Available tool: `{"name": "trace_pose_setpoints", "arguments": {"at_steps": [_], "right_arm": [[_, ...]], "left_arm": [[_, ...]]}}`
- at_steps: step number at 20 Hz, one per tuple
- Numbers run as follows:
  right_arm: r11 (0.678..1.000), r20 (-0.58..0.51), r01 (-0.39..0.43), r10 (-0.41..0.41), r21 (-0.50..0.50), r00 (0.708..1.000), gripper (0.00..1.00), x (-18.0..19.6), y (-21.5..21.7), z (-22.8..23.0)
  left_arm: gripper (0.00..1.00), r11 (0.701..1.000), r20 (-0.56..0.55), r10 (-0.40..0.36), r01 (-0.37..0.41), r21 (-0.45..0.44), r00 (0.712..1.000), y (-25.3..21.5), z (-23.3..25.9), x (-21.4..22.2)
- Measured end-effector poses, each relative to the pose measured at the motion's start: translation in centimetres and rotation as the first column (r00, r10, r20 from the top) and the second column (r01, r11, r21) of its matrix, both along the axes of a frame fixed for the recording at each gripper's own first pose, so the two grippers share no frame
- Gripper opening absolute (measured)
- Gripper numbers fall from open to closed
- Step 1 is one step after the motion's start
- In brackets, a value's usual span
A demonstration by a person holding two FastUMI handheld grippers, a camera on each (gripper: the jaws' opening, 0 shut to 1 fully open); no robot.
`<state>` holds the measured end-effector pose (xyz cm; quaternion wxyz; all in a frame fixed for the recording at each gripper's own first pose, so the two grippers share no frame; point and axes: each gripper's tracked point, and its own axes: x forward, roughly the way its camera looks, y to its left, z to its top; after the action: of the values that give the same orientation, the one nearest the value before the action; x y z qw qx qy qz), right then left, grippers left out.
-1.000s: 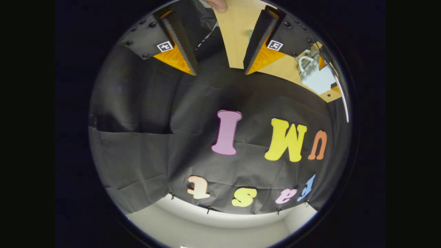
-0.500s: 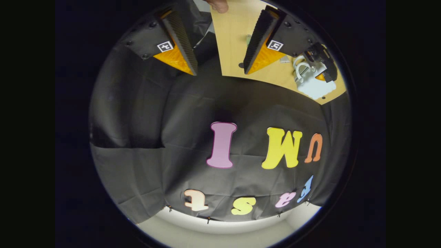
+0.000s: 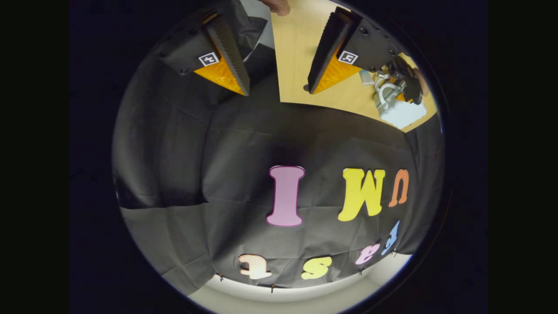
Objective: First open the suitcase, pack the skin care products into it, and then close the suitcase.
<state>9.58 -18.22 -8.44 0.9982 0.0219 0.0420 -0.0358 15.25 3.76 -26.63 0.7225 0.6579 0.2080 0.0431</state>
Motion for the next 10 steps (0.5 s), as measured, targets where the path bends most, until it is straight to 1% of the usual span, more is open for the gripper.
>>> {"name": "trace_pose_setpoints", "arguments": {"at_steps": [3, 5, 7, 8, 10], "right_arm": [[1.0, -0.027, 0.004, -0.004, 0.007, 1.0, 0.8, -0.7, 0.5, -0.6], [1.0, -0.034, 0.016, -0.016, 0.0, 0.999, 0.8, -1.2, 1.2, -0.7], [0.999, -0.04, 0.042, -0.042, -0.003, 0.998, 0.8, -1.8, 1.7, -0.5], [0.999, -0.042, 0.052, -0.052, 0.001, 0.998, 0.8, -2.3, 2.3, -0.4], [0.997, -0.038, 0.076, -0.075, 0.0, 0.996, 0.8, -2.9, 3.2, 0.4]], "left_arm": [[0.31, 1.0, -0.051, -0.001, 0.0, -0.005, 0.999, -0.5, -0.7, 0.0], [0.19, 1.0, -0.056, -0.015, 0.014, -0.004, 0.998, -0.8, -0.7, 0.1], [0.14, 0.999, -0.061, -0.035, 0.034, -0.014, 0.998, -0.7, -0.4, 0.4], [0.12, 0.998, -0.065, -0.051, 0.049, -0.039, 0.997, -0.9, -0.3, 0.4], [0.07, 0.991, -0.08, -0.07, 0.06, -0.116, 0.994, -0.8, -0.1, 0.2]]}}
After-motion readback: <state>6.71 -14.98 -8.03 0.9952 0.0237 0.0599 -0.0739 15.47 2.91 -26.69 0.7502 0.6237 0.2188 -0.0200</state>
